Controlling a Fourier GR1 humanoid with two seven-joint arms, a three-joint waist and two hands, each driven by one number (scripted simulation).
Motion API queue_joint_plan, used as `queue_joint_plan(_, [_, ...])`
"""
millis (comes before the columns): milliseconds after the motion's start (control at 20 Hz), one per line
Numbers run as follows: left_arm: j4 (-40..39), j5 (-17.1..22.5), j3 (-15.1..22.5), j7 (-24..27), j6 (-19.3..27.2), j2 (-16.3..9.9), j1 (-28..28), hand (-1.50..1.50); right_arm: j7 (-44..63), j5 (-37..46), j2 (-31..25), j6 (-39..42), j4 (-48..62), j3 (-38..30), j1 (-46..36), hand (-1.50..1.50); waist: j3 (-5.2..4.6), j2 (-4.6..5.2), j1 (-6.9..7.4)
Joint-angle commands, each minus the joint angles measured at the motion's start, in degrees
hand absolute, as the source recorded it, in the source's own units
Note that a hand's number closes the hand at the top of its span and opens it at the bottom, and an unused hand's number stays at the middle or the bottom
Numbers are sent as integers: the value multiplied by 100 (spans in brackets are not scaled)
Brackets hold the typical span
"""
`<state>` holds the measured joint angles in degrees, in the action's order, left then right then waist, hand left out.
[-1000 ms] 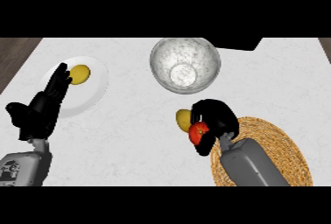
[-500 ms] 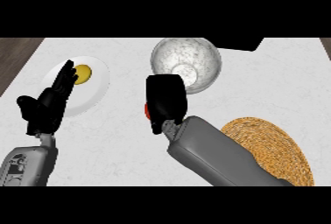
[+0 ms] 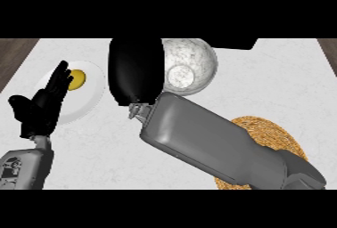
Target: Pick the tomato from the placemat and place it in the bowl
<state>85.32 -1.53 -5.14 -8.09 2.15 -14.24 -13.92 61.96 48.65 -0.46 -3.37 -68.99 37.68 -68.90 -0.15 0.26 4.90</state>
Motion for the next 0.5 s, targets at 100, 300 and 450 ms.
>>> queue_joint_plan(100, [-112,-209,-26,304,240,104,205,0,190,-197,44,-762,938,-459,-591,150,5,19,-232])
queue_joint_plan(300, [169,51,-45,55,-27,41,228,0,-14,-635,44,-1292,1418,-652,-826,150,5,27,-144])
queue_joint_plan(450, [319,15,-204,-225,91,-94,81,0,-795,-649,44,-1729,1956,-813,-515,150,12,19,-258])
